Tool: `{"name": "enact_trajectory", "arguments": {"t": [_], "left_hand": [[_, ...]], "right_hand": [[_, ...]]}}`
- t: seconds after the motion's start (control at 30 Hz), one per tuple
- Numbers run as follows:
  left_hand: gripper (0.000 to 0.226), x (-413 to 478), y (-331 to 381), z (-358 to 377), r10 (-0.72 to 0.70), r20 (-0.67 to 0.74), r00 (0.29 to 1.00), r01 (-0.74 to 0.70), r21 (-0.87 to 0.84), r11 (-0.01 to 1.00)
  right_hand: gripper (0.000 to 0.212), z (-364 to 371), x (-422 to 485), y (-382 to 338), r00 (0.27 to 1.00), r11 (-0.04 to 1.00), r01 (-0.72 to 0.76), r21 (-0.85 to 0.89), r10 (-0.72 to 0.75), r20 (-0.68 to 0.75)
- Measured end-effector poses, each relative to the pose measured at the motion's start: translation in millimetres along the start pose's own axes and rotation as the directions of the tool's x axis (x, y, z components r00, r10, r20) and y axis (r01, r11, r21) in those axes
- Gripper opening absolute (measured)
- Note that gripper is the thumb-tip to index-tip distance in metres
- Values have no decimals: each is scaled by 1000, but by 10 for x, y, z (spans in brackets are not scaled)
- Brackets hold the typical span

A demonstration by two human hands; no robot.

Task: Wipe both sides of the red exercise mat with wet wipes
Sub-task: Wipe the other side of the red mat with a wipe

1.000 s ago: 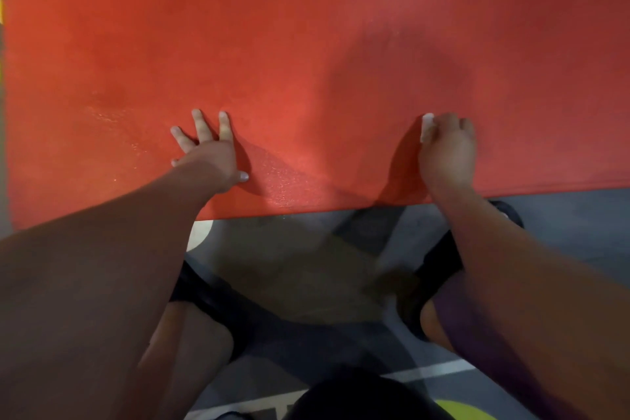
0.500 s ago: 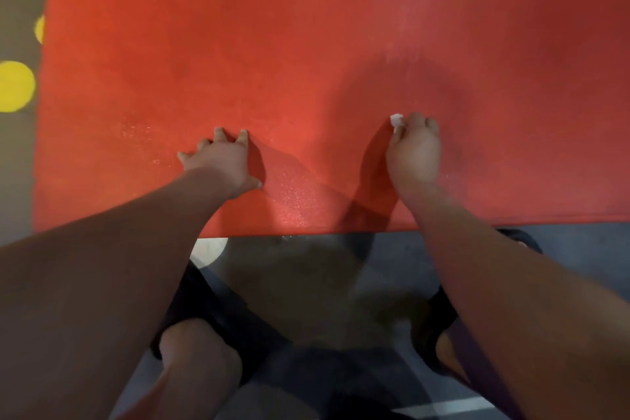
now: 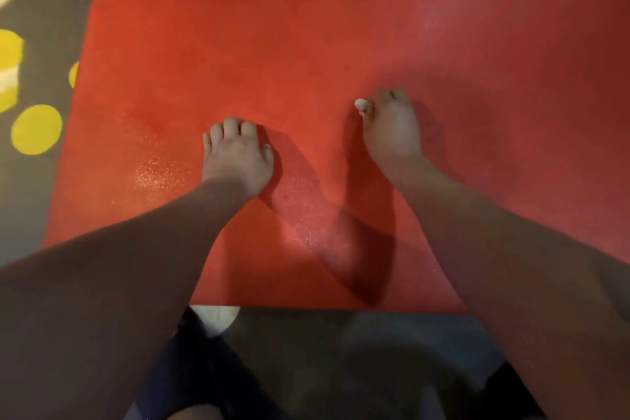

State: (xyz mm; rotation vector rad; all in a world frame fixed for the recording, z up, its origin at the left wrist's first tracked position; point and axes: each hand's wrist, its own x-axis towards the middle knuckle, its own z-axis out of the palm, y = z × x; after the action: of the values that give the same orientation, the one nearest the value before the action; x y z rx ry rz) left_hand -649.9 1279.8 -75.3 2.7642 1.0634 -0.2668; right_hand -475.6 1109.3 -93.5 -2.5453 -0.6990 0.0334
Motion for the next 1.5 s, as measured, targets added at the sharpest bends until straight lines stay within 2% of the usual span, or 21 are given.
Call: {"name": "enact_trajectory", "arguments": {"t": [0.1,0.17,0.23,0.33,0.4,0.43,0.53,0.6,0.67,0.73,0.8,0.9,1.0,1.1,1.17,1.2,1.27,1.33,1.4,1.43,1.5], "left_hand": [[42,328,24,69,41,-110,993,-48,-60,997],[43,558,70,89,47,-169,984,-63,-90,994],[43,747,117,103,28,-223,974,-56,-117,992],[39,948,190,146,-24,-292,956,-27,-172,985],[38,1038,243,172,-51,-314,948,-10,-192,981],[38,1070,264,189,-63,-315,947,-3,-205,979],[39,1106,283,274,-91,-348,933,13,-221,975],[39,1092,284,321,-91,-388,917,14,-195,981],[39,1086,285,330,-84,-404,911,17,-167,986],[39,1090,286,316,-89,-404,910,29,-152,988],[39,1065,291,312,-92,-403,911,32,-154,988],[38,1076,306,305,-102,-402,910,46,-147,988],[37,1073,325,291,-134,-391,910,80,-151,985],[37,1077,337,288,-130,-390,912,80,-142,987],[37,1092,338,280,-129,-392,911,75,-152,986],[37,1099,333,276,-132,-397,908,74,-157,985],[37,1100,317,280,-135,-400,907,72,-169,983],[37,1091,310,295,-135,-398,907,69,-176,982],[38,1087,313,294,-132,-399,907,69,-167,984],[38,1089,314,288,-134,-400,907,73,-164,984],[38,1095,308,277,-139,-403,904,77,-166,983]], "right_hand": [[12,128,-20,-165,979,981,188,47,-190,68],[20,151,-21,-192,893,912,390,124,-408,188],[14,115,186,-123,856,880,456,136,-475,204],[12,68,657,86,975,976,220,9,-220,21],[17,74,850,153,996,1000,16,-23,-18,-87],[18,101,856,103,995,1000,10,3,-10,-98],[28,244,585,-177,960,957,268,111,-274,50],[23,256,401,-272,847,866,470,172,-497,190],[22,210,552,-240,782,810,557,182,-585,216],[20,189,877,-121,852,865,488,118,-502,150],[18,182,1206,27,961,961,275,11,-275,7],[23,261,1399,41,993,998,17,-57,-24,-119],[24,309,1037,-236,977,977,205,60,-208,47],[25,251,652,-346,823,869,465,170,-495,279],[25,191,766,-241,762,828,537,160,-558,330],[24,168,898,-163,773,834,536,128,-546,324],[23,134,1216,36,874,889,456,-49,-437,213],[29,83,1520,222,980,947,193,-256,-197,12],[29,96,1651,238,989,946,-89,-310,48,-139],[24,142,1634,153,984,953,-123,-278,82,-157],[15,292,1458,-126,991,987,31,-160,-50,-121]]}}
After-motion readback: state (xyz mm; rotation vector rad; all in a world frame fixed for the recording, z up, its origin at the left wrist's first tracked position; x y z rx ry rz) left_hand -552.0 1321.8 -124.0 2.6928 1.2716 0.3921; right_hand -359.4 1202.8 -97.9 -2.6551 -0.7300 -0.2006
